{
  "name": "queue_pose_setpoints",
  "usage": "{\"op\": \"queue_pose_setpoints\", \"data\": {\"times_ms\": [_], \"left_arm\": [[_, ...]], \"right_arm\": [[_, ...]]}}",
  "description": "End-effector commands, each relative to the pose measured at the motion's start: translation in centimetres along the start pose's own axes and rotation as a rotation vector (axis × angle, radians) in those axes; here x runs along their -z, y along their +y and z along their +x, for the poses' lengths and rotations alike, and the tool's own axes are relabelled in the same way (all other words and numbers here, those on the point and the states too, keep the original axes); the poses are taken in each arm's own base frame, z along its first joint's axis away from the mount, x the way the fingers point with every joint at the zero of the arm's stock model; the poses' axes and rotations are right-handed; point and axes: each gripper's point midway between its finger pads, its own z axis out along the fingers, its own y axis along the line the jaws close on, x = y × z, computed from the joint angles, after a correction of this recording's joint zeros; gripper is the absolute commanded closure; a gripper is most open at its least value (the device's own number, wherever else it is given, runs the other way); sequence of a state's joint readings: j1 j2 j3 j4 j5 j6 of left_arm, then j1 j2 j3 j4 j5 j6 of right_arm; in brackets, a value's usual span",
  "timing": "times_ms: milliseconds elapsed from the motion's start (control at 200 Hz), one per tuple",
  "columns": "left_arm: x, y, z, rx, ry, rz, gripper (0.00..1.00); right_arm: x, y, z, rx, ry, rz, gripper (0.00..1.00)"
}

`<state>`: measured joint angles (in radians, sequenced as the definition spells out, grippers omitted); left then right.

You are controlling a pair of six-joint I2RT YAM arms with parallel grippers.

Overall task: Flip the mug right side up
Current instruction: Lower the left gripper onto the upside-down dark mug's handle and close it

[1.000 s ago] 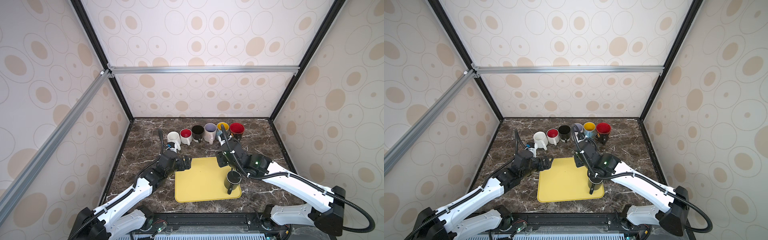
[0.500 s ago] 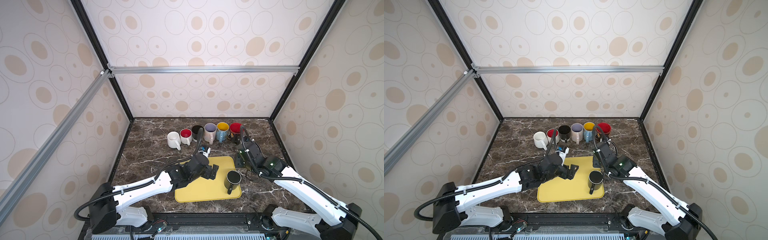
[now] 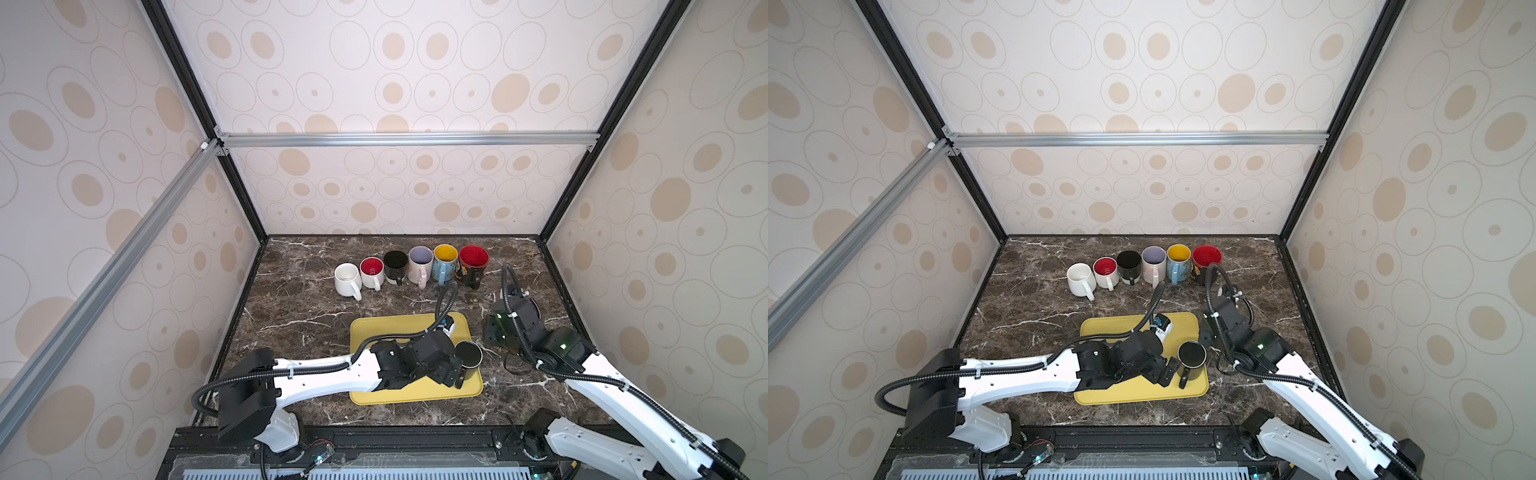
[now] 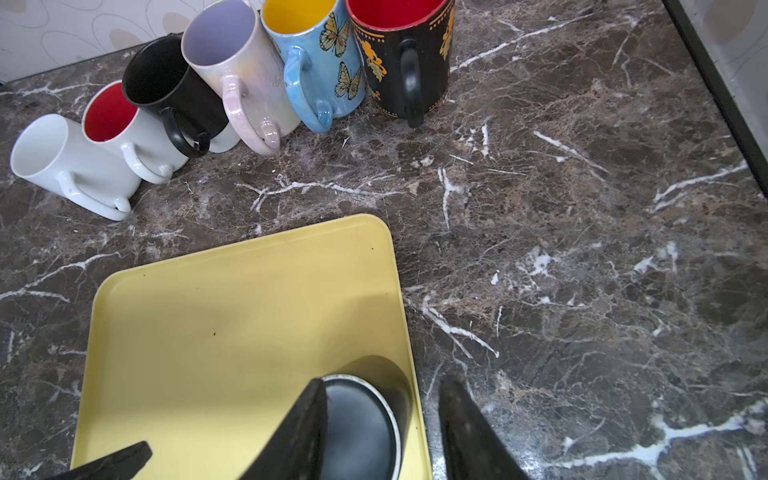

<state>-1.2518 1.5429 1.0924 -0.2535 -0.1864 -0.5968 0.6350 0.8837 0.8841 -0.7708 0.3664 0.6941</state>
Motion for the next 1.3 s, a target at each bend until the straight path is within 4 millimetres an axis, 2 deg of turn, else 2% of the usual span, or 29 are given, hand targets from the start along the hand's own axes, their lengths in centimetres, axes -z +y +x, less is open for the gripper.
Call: {"op": "queue_pose_setpoints", "data": {"times_ms": [0, 185, 365, 620, 840, 990, 1170, 1295], "left_arm": [[-0.3, -1.4, -0.3, -0.047, 0.011, -0.021, 0.04], [-2.3, -1.8, 1.5, -0.105, 0.092, -0.058, 0.03], [-3.9, -2.8, 2.2, -0.123, 0.136, -0.048, 0.01], [-6.1, -1.3, 3.9, -0.192, 0.224, -0.163, 0.01], [-6.6, 0.6, 4.2, -0.175, 0.239, -0.199, 0.02], [-6.6, 2.0, 4.0, -0.142, 0.244, -0.189, 0.04], [-6.9, 2.6, 3.6, -0.127, 0.247, -0.185, 0.07], [-7.0, 2.0, 2.6, -0.132, 0.224, -0.163, 0.1]], "right_arm": [[0.3, -1.4, 1.1, -0.046, 0.012, 0.021, 0.54], [0.5, -2.1, 1.6, -0.054, 0.01, 0.036, 0.54], [0.7, -2.9, 2.1, -0.044, 0.011, 0.053, 0.54], [0.7, -3.3, 2.1, -0.034, 0.006, 0.069, 0.55], [0.7, -3.1, 1.5, -0.024, -0.001, 0.073, 0.55], [0.4, -3.0, 1.8, -0.03, -0.001, 0.062, 0.55], [0.2, -2.9, 1.8, -0.031, 0.005, 0.059, 0.55], [0.7, -2.7, 1.1, -0.031, -0.009, 0.051, 0.55]]}}
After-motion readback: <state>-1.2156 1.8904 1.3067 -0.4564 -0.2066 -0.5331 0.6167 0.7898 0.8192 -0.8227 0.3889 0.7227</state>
